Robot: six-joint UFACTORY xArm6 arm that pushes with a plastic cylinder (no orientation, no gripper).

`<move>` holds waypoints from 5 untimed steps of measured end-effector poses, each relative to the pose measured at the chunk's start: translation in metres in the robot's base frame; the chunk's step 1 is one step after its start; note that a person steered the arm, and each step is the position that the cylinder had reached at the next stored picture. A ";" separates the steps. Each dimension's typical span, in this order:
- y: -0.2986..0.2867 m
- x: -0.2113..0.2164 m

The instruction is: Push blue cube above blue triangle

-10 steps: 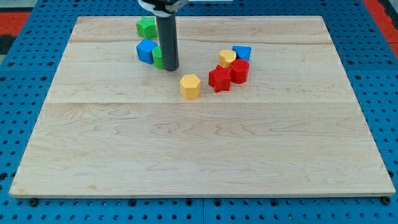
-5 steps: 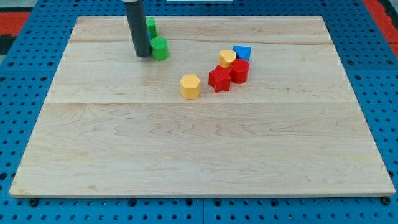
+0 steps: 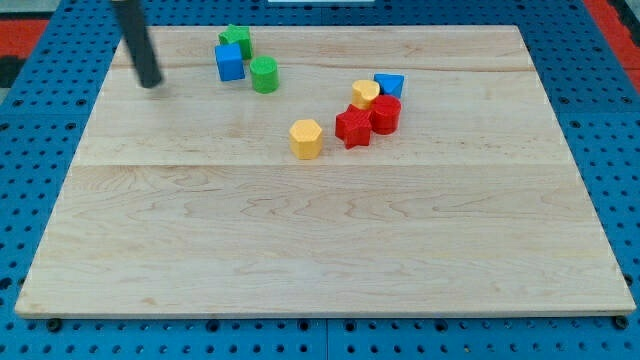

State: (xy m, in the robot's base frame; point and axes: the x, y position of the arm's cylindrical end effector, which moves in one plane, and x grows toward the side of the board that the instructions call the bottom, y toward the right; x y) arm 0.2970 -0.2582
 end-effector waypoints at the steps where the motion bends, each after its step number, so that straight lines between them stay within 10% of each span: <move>1: -0.014 -0.023; 5: 0.219 -0.031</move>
